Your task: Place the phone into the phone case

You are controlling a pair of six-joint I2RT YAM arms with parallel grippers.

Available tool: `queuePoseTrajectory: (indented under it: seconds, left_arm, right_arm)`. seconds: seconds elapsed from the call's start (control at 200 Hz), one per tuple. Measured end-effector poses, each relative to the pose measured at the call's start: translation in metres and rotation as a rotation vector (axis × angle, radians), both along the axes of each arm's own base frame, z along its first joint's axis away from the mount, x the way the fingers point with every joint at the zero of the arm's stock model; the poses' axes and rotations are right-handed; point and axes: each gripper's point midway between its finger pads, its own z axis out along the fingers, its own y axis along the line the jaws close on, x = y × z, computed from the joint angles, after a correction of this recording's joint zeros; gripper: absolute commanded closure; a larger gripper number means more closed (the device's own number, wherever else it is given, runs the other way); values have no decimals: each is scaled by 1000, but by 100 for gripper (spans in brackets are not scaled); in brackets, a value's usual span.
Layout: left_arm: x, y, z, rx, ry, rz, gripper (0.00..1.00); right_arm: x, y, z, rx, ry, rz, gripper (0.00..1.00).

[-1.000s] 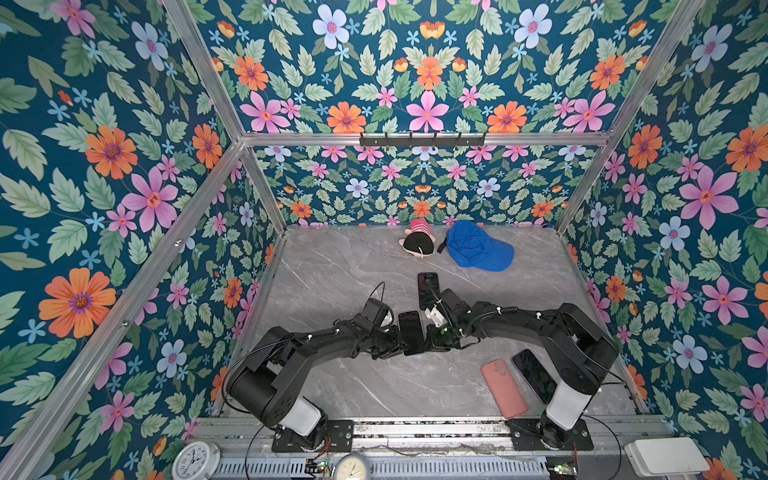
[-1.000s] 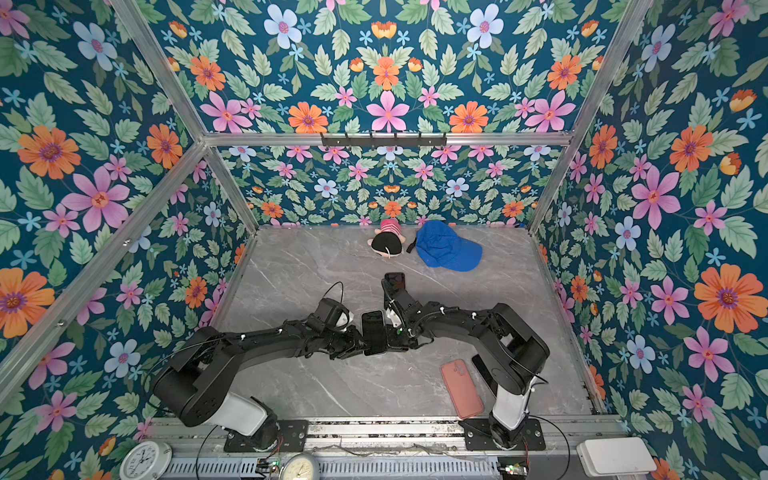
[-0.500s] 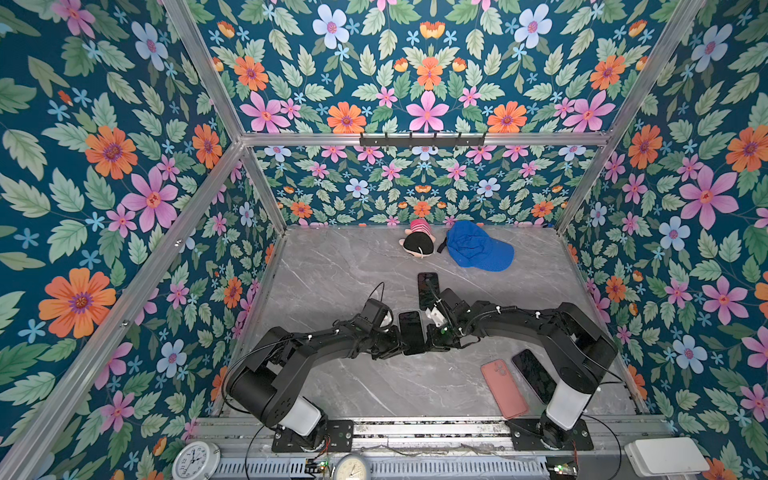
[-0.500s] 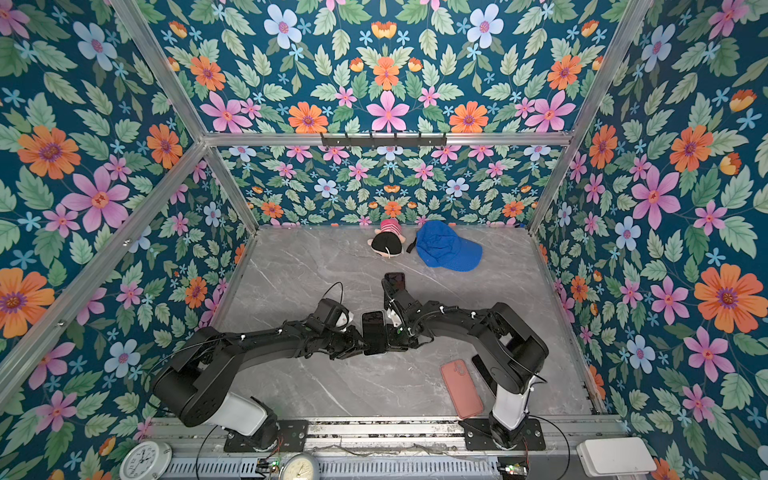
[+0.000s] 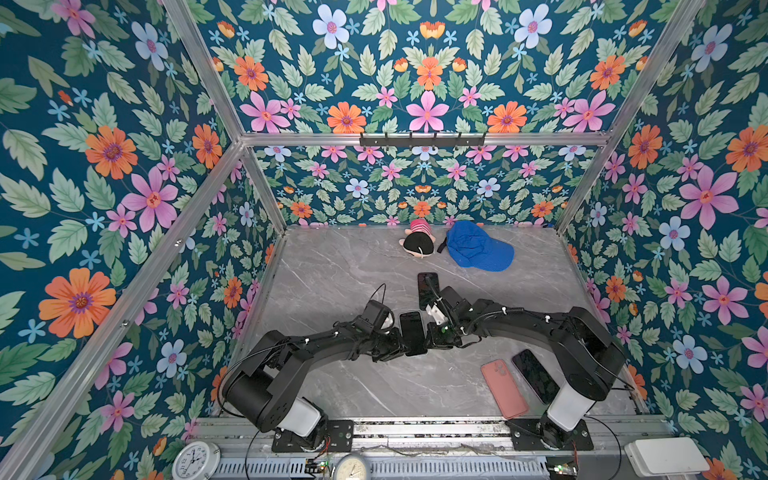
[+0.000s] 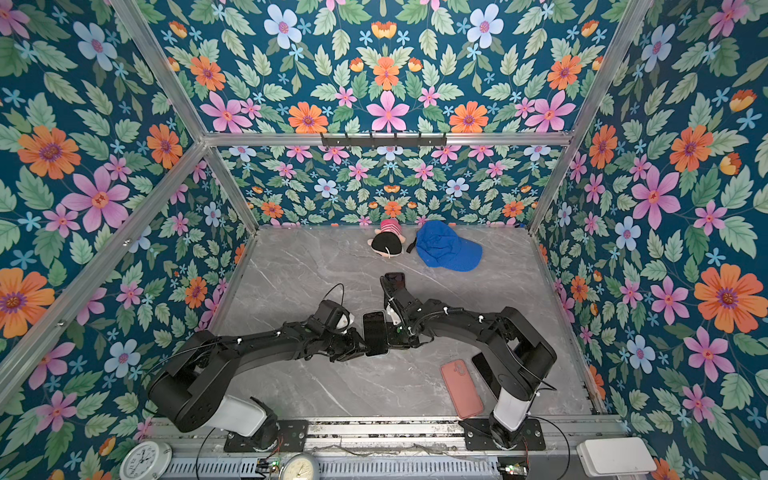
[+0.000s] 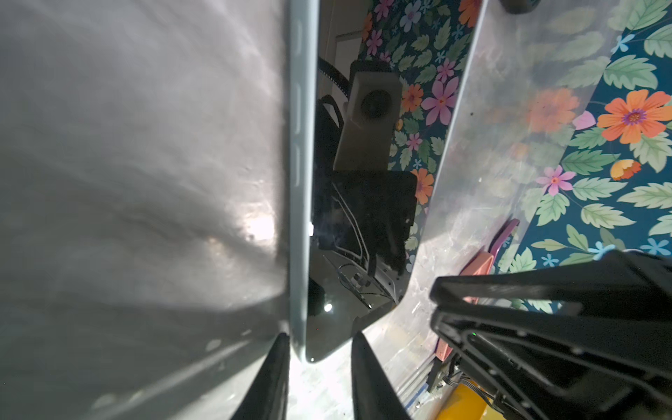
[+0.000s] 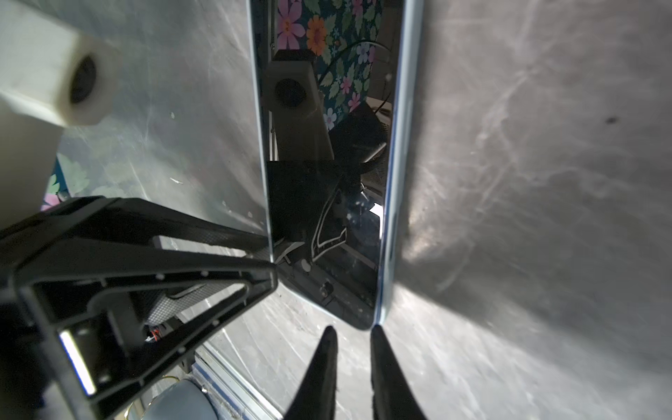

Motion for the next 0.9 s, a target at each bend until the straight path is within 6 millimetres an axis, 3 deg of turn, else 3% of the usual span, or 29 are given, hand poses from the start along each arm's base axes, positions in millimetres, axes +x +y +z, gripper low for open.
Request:
queuePoseTrajectory:
  seconds: [0.28, 0.9]
  left_arm:
    - [-4, 4, 0, 17, 12, -1, 68]
    - [-14, -1, -6, 0, 79, -5, 76]
  right_arm:
    - [-1, -3, -6, -26, 15, 2, 74]
    - [-5, -1, -20, -1, 57, -7, 79]
